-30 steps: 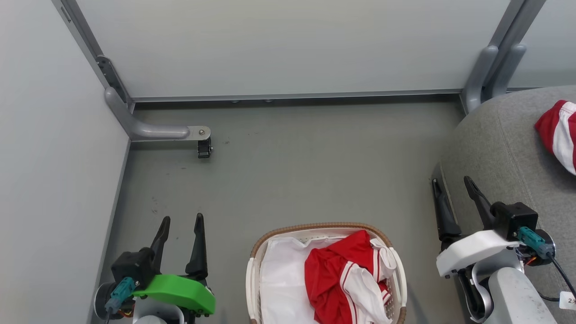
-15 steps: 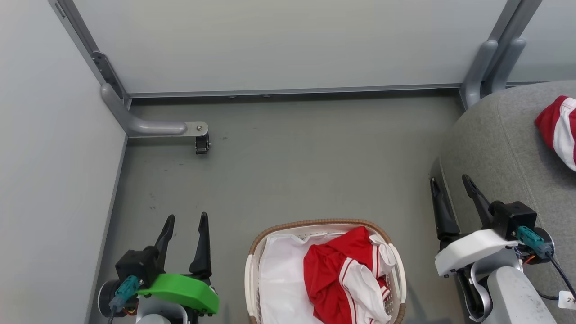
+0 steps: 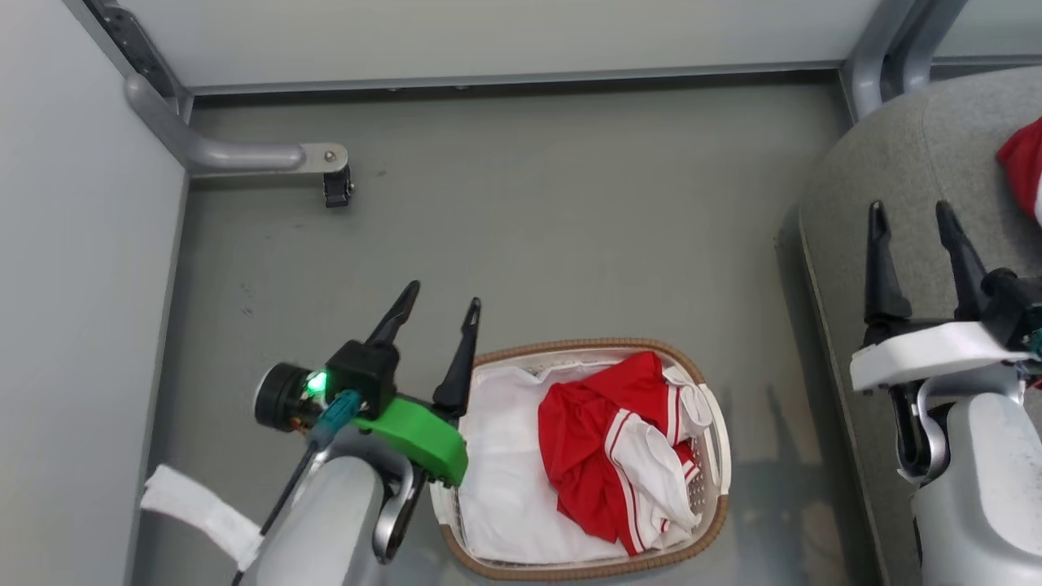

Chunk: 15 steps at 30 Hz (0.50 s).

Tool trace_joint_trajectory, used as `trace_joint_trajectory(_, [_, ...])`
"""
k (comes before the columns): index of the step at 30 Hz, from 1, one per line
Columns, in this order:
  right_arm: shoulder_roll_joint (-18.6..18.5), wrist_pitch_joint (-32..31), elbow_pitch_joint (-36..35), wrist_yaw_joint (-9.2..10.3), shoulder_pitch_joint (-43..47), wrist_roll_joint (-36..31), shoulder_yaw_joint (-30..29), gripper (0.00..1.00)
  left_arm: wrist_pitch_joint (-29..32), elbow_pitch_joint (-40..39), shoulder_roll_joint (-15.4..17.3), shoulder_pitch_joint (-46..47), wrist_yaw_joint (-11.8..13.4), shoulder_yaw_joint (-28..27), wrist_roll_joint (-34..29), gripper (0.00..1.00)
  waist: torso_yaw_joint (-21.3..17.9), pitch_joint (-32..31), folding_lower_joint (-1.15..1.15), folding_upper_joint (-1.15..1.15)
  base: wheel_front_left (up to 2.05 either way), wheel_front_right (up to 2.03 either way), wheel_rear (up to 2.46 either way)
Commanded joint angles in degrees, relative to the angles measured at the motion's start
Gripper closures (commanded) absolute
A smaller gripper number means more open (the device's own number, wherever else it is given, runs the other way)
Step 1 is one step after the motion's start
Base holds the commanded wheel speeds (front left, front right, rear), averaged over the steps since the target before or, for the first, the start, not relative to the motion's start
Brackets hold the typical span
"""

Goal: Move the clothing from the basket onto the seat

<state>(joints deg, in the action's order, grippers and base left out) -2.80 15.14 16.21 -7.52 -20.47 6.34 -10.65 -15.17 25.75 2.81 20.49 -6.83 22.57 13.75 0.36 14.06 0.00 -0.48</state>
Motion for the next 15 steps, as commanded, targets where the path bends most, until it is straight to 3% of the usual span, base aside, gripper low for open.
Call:
trace_joint_trajectory(1, [-0.2, 0.02, -0.71, 0.06, -1.6, -0.59, -0.72, 0.0, 0.03, 1.53, 0.17, 2.61, -0.32, 2.05, -0.53, 0.0, -2.11, 7.04, 0.0, 0.48, 0.0, 0.0, 0.0])
trace_joint_trajectory(8, [-0.17, 0.01, -3.76, 0.06, -7.72, 0.28, -2.15, 0.0, 0.02, 12.23, 0.26, 12.83, -0.66, 15.69, -0.17, 0.0, -5.73, 18.14, 0.0, 0.48, 0.0, 0.0, 0.0])
trace_joint_trajectory(15, [-0.15, 0.02, -6.04, 0.06, -13.22, 2.31, 0.52, 0.0, 1.08, 24.02, 0.28, 20.25, -0.7, 27.23, 1.64, 0.0, -10.94, 28.19, 0.0, 0.48, 0.0, 0.0, 0.0])
